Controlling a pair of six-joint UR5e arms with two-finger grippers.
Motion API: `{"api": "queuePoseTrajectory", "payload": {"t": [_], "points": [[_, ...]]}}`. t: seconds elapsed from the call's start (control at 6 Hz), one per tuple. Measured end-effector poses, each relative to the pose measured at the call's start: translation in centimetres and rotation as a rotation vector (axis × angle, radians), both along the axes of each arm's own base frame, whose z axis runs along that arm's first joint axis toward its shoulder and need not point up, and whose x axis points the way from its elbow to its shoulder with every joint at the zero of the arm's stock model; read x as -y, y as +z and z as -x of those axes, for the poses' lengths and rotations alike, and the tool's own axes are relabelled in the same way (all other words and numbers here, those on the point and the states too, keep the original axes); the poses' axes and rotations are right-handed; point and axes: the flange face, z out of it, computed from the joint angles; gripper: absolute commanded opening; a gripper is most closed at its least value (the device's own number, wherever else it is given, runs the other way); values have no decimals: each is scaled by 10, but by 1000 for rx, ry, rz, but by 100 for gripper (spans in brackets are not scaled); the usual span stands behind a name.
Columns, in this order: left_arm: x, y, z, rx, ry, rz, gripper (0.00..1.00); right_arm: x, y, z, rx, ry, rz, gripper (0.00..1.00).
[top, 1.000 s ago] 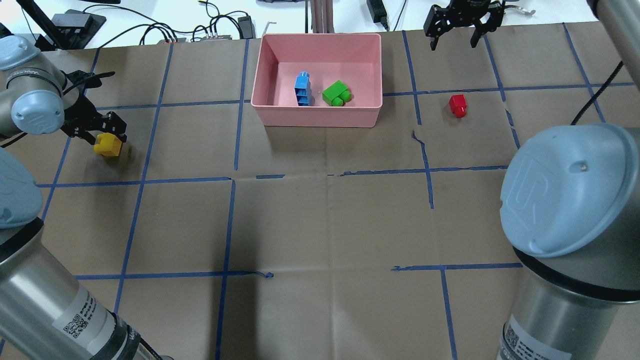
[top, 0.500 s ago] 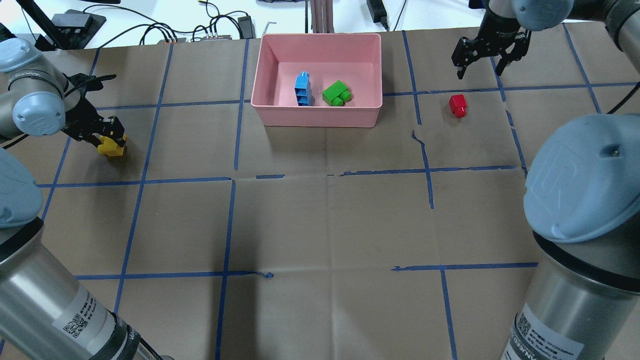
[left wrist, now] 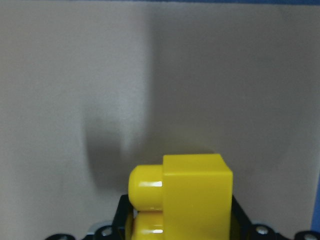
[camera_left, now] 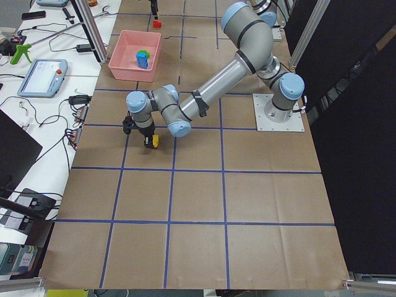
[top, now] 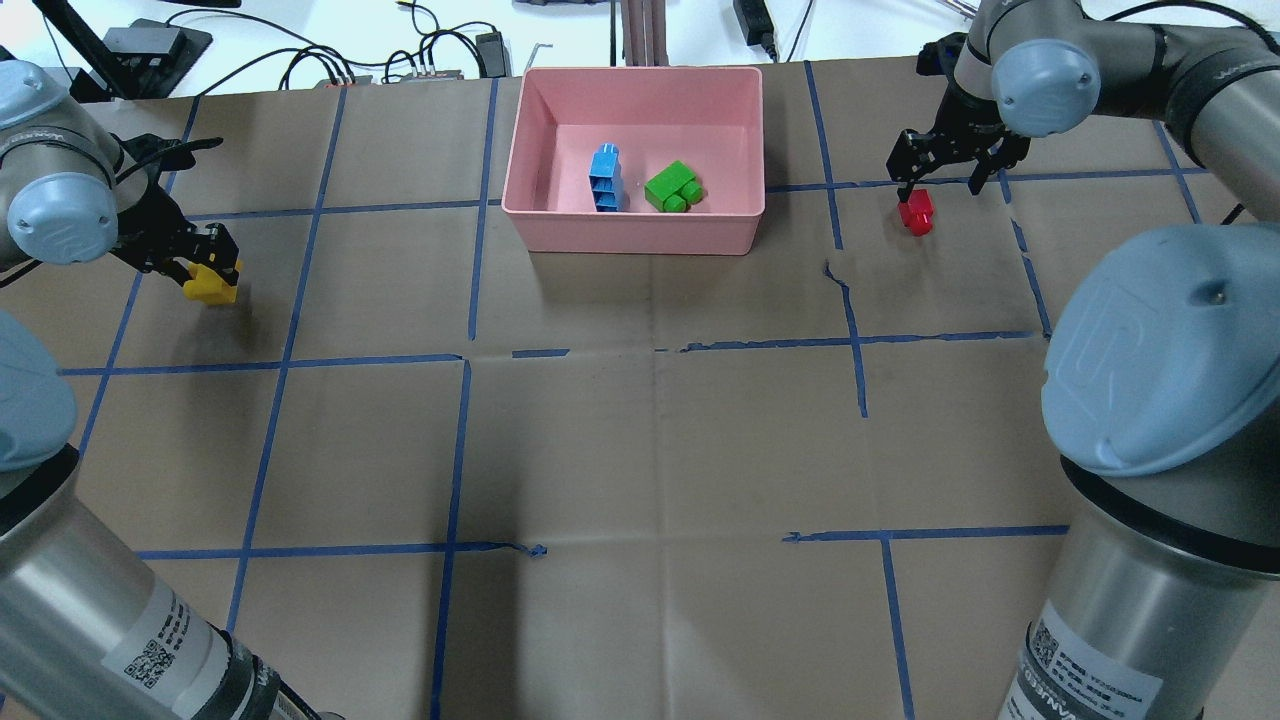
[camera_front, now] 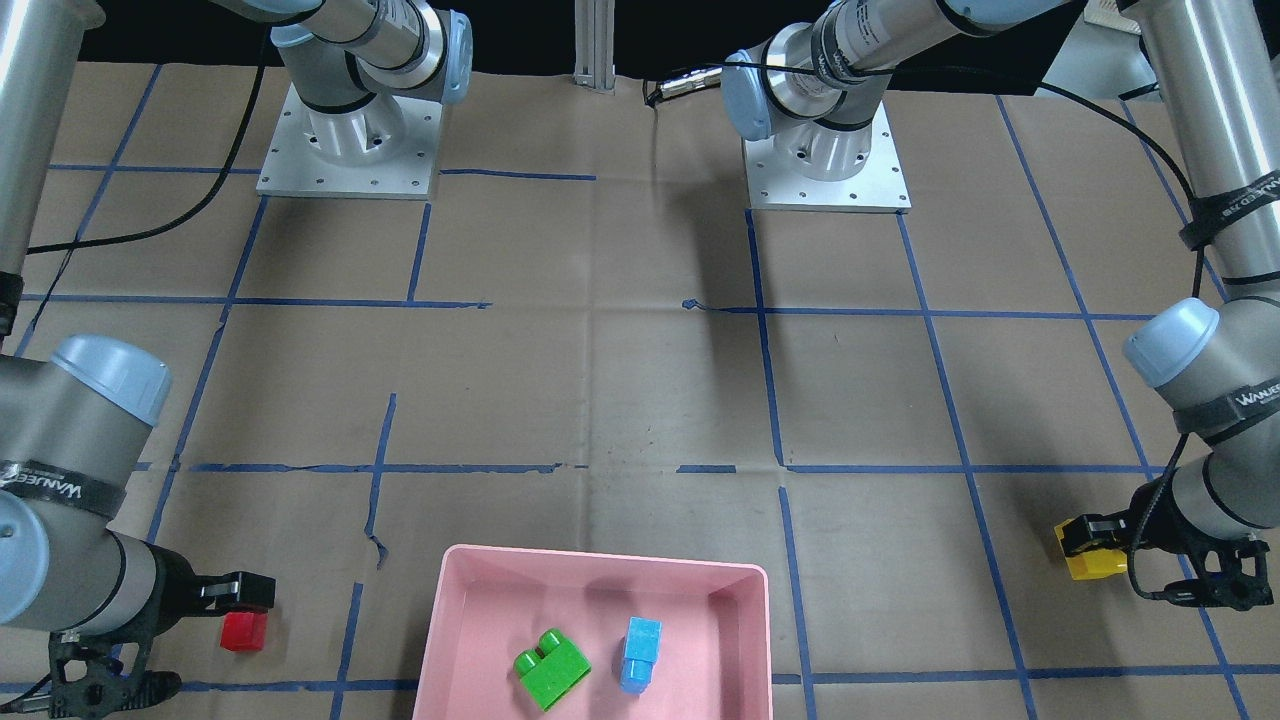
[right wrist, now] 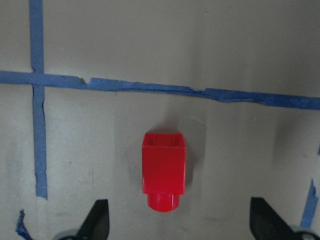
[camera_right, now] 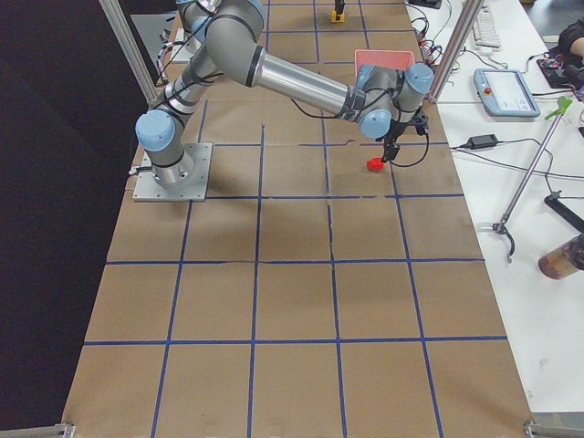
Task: Put all blocks into box
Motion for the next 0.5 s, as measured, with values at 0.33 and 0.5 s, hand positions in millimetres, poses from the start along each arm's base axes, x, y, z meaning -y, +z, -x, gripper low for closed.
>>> {"api": "queuePoseTrajectory", "payload": {"t": [0.33,0.5], "points": [[-12,45,27,0,-5,18,18,-6,-26,-2,8,110,9,92],[-17,65,53,-5,7,2,20,-8,-32,-3,12,115,7,87]]}}
